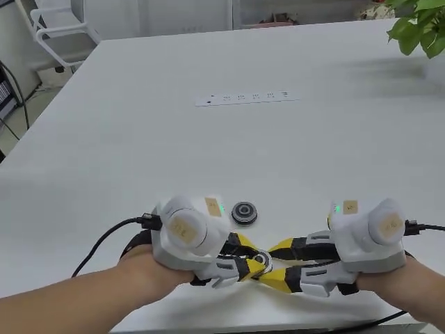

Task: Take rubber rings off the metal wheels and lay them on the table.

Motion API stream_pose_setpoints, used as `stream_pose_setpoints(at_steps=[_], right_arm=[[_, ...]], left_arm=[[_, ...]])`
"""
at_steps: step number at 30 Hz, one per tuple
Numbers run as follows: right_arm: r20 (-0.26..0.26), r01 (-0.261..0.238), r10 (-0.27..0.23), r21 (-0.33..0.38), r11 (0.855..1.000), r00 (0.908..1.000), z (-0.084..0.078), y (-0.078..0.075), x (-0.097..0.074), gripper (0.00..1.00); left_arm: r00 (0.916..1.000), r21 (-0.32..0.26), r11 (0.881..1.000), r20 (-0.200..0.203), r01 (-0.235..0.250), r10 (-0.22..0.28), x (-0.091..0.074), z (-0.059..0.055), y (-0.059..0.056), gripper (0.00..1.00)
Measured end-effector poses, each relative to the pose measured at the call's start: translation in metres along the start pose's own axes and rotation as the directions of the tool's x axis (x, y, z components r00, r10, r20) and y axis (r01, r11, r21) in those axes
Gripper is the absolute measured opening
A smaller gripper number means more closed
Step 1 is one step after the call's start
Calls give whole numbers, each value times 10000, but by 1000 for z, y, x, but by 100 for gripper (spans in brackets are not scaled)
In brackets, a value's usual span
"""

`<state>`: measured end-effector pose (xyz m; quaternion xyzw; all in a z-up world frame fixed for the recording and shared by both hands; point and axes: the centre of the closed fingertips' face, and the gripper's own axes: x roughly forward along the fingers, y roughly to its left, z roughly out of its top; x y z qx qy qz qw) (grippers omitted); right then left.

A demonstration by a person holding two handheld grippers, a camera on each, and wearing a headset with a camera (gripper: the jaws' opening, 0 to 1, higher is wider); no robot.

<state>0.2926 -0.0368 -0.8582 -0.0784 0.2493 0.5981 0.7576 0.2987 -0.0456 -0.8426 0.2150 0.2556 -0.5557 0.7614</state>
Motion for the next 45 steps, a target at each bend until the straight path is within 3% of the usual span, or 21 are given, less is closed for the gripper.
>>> stream_pose_setpoints(at_steps=[16, 33, 37, 45], right_arm=[[-101, 268, -271, -300, 9992, 9996, -5, -1, -5, 20], [-144, 395, -394, 56, 9992, 9991, -8, -3, -8, 10], [-187, 501, -495, 365, 9981, 9986, -11, -5, -8, 0], [1, 581, -587, 1402, 9884, 9983, -10, -8, -9, 0]], left_arm=[[9999, -5, 10000, 120, -92, 93, 0, -1, 0, 14], [9997, -65, 9998, 177, -176, 177, 1, -1, 0, 14], [9996, -71, 9998, 185, -193, 194, 1, -1, 0, 14], [9996, -48, 9997, 151, -234, 235, 1, -2, 0, 14]])
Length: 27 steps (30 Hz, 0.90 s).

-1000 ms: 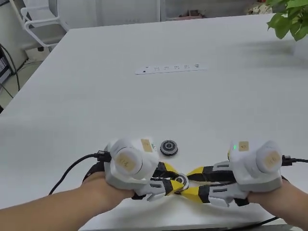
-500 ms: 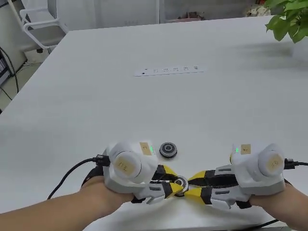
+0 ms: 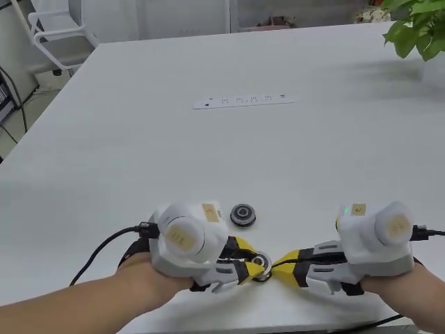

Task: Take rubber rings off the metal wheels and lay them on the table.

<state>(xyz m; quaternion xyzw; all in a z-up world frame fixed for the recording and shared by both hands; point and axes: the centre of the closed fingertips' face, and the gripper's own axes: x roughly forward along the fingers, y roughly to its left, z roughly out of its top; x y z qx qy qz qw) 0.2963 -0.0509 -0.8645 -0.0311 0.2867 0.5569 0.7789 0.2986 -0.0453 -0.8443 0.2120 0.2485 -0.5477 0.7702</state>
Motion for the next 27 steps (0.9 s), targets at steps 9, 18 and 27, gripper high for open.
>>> stream_pose_setpoints(at_steps=[9, 18, 27], right_arm=[[446, 185, -232, 1035, 9945, 9987, 5, -9, -5, 0], [886, 202, -356, 1695, 9853, 9954, 14, -15, -8, 0], [1031, 90, -311, 2088, 9779, 9942, 20, -11, -9, 0]], left_arm=[[10000, 43, 10000, -77, -49, 49, 1, 0, 0, 14], [9998, 86, 9999, -151, -145, 146, 2, 1, 1, 13], [9996, 123, 9997, -194, -223, 225, 3, 2, 1, 13]])
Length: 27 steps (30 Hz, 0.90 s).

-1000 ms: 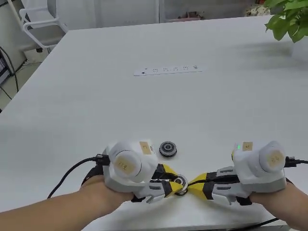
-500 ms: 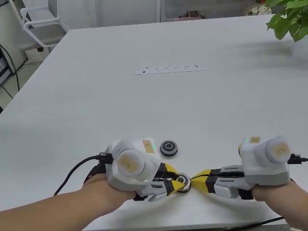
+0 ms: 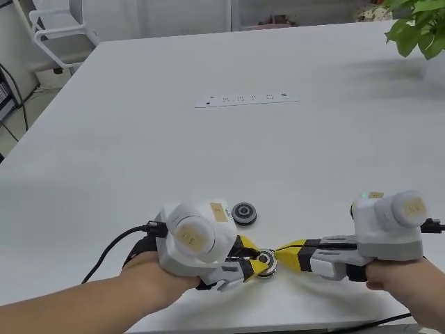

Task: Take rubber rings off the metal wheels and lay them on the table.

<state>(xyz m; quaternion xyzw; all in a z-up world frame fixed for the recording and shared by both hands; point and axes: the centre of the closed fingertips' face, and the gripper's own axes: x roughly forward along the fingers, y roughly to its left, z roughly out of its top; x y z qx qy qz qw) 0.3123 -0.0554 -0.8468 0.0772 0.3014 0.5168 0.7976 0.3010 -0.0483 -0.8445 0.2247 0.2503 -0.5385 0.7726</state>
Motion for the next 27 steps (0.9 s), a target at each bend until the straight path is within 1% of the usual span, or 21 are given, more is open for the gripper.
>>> stream_pose_setpoints(at_steps=[3, 10, 16, 19, 24, 27], right_arm=[[4, -12, 12, 323, 9995, 10000, 0, 0, -1, 0], [2, -1, 1, 498, 9988, 10000, 1, 1, -1, 0], [11, 16, -17, 549, 9985, 10000, 2, 2, -1, 0], [-15, 34, -33, 400, 9992, 10000, 2, 3, -1, 0], [47, -78, 75, 538, 9985, 10000, 3, 7, -1, 0], [31, -120, 119, 433, 9990, 9999, 2, 10, 1, 0]], left_arm=[[10000, 2, 10000, -33, -20, 20, 0, 0, 0, 13], [10000, -23, 10000, -60, -19, 19, 0, 0, 0, 12], [10000, -15, 10000, -77, 7, -7, 0, 0, 0, 12], [10000, -7, 10000, -97, 6, -6, 0, 0, 0, 12], [9999, -3, 10000, -139, 8, -8, 0, 0, 0, 12], [9999, -9, 10000, -133, 9, -9, 0, 0, 0, 12]])
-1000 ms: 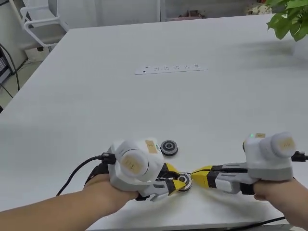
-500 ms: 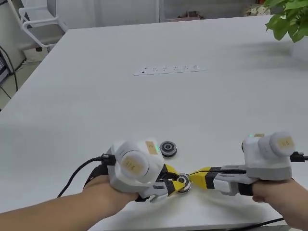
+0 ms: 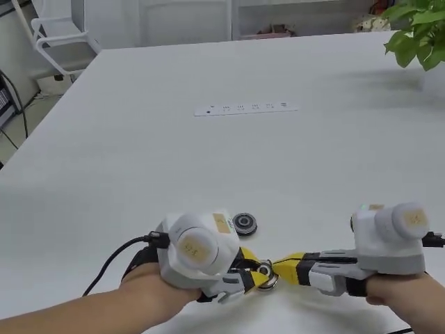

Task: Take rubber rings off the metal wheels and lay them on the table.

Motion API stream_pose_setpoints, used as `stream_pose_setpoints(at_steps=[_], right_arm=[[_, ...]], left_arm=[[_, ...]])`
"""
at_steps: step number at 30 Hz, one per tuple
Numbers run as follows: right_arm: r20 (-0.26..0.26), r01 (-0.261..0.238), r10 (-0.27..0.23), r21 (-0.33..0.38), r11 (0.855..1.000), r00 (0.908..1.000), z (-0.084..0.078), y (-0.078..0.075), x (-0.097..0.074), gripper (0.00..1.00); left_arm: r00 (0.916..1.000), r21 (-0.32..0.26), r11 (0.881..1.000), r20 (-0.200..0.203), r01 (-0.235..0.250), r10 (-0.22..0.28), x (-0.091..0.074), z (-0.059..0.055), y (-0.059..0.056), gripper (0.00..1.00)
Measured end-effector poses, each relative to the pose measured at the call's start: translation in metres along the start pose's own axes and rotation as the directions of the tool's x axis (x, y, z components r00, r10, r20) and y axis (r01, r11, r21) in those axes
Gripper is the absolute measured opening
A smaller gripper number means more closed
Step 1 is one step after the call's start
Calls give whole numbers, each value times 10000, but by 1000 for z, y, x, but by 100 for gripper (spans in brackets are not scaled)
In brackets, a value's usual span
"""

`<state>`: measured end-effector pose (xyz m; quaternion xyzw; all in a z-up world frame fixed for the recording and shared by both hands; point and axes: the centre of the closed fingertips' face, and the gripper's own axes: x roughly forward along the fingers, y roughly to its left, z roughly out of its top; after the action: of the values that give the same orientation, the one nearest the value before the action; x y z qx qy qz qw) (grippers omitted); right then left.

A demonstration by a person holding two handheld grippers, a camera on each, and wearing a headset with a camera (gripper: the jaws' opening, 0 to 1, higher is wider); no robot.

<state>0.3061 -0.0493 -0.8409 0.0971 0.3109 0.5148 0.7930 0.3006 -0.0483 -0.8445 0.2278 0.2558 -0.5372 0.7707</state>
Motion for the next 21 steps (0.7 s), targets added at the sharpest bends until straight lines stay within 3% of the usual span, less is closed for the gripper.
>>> stream_pose_setpoints(at_steps=[16, 18, 21], right_arm=[[107, -273, 273, 62, 9996, 9996, 0, 7, 3, 0], [3, -508, 508, -33, 9987, 9987, -2, 11, 4, 0], [358, -954, 952, 40, 9954, 9948, 8, 21, 6, 0]], left_arm=[[10000, -43, 10000, 55, 20, -20, 0, 0, 0, 12], [10000, -49, 10000, 67, 21, -21, 0, 0, 0, 12], [10000, -52, 10000, 82, 14, -13, 0, 0, 0, 12]])
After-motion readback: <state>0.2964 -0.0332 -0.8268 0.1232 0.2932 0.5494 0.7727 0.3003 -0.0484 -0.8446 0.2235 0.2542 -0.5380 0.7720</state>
